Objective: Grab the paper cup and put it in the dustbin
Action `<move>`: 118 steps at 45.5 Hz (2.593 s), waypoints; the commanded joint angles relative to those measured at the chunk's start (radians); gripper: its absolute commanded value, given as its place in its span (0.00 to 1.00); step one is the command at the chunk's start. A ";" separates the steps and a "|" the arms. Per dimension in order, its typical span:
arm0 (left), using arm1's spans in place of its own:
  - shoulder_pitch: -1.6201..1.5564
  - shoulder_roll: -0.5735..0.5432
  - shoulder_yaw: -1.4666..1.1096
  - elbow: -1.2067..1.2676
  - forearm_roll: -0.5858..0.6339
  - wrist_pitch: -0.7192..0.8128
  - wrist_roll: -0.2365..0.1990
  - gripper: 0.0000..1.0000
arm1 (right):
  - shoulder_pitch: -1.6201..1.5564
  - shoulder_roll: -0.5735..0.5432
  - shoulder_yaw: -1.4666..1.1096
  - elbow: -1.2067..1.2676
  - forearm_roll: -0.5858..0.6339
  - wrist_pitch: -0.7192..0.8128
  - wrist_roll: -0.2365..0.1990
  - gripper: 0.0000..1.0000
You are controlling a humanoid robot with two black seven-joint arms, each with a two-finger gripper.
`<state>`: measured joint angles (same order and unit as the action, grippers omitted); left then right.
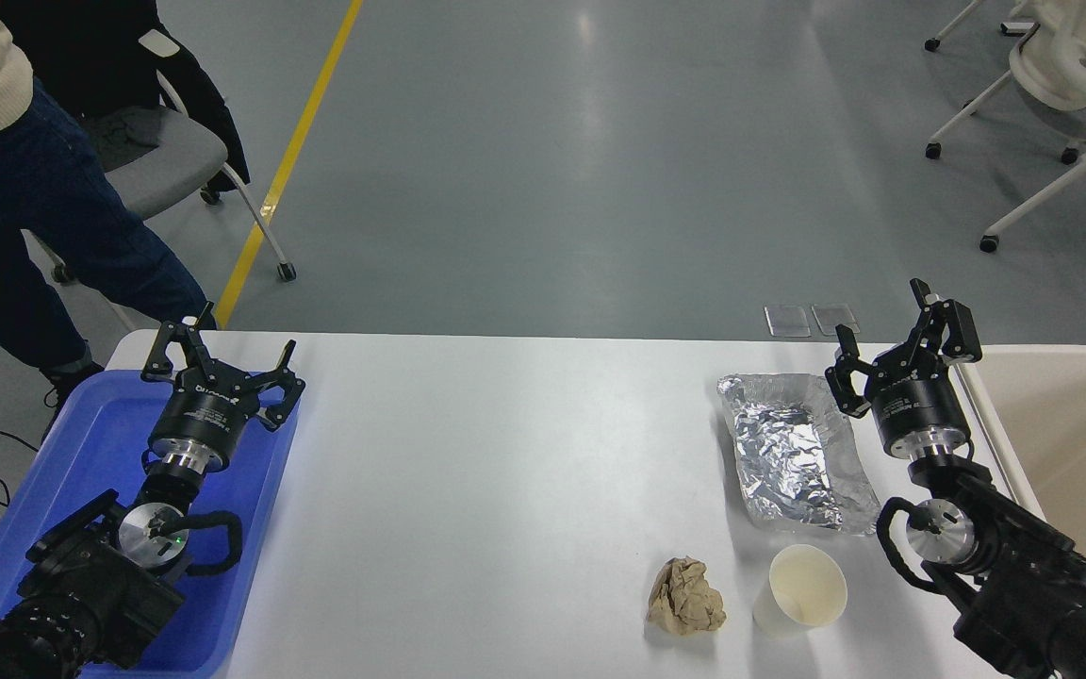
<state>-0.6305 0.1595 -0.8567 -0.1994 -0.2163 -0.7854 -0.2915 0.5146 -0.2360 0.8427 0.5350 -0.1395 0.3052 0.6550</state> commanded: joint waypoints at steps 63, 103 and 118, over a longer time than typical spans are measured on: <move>0.000 0.000 0.001 0.000 0.000 0.000 0.000 1.00 | -0.022 -0.123 -0.063 0.115 0.001 -0.018 0.000 1.00; 0.000 0.000 0.001 0.000 0.003 0.000 0.003 1.00 | 0.958 -0.470 -2.031 0.368 0.113 -0.015 0.000 1.00; 0.000 0.000 0.001 0.000 0.003 0.000 0.005 1.00 | 1.389 -0.232 -2.456 0.477 -0.052 0.449 -0.006 1.00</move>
<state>-0.6305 0.1596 -0.8559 -0.1993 -0.2137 -0.7854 -0.2880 1.5952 -0.6128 -1.2732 0.9460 -0.0605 0.4587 0.6510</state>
